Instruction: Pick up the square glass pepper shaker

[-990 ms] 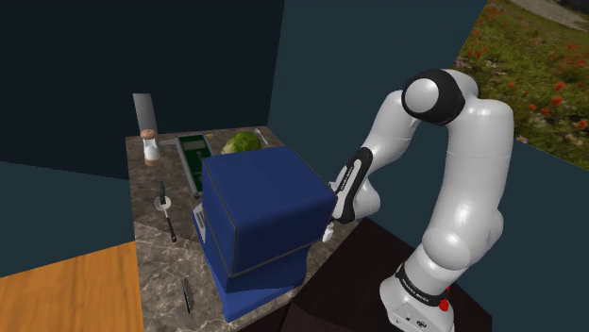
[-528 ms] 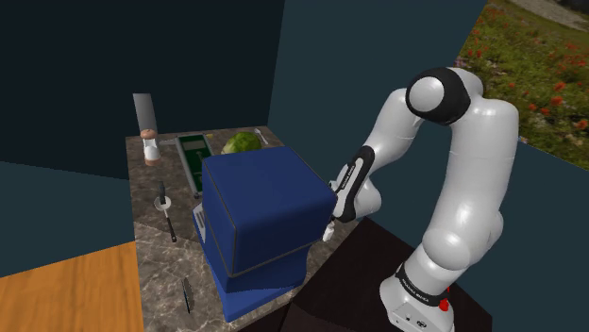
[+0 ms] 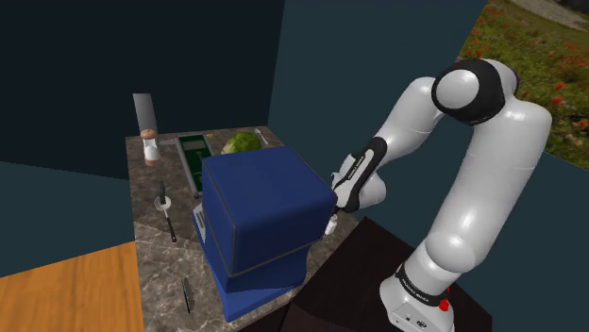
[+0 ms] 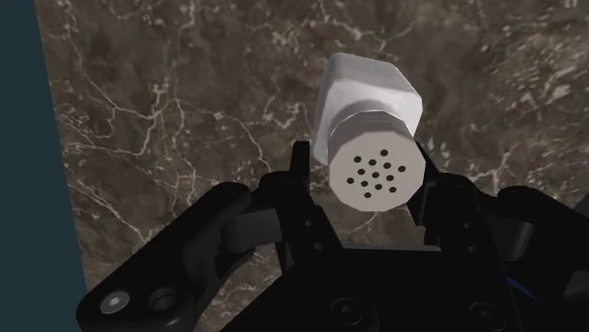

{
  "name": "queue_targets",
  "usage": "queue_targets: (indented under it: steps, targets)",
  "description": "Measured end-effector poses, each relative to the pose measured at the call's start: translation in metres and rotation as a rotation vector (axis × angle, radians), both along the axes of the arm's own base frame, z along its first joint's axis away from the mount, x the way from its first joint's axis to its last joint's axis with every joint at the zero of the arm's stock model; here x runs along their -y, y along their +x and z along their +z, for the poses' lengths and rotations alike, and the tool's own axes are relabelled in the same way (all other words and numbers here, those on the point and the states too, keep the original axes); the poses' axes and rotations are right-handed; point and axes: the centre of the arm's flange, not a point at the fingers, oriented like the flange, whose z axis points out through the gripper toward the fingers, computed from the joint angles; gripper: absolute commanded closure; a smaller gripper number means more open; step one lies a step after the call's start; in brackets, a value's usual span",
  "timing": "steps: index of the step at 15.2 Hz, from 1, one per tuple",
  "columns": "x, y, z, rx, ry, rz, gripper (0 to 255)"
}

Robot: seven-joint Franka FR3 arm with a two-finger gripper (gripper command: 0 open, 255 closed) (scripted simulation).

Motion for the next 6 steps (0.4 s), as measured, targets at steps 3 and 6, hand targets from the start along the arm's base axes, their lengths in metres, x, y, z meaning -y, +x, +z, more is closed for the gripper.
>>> queue_targets:
  steps: [3, 6]
  targets:
    - [0.001, -0.001, 0.015, 0.0, 0.0, 0.0, 255]
    - [0.0, -0.002, 0.029, 0.0, 0.0, 0.0, 255]
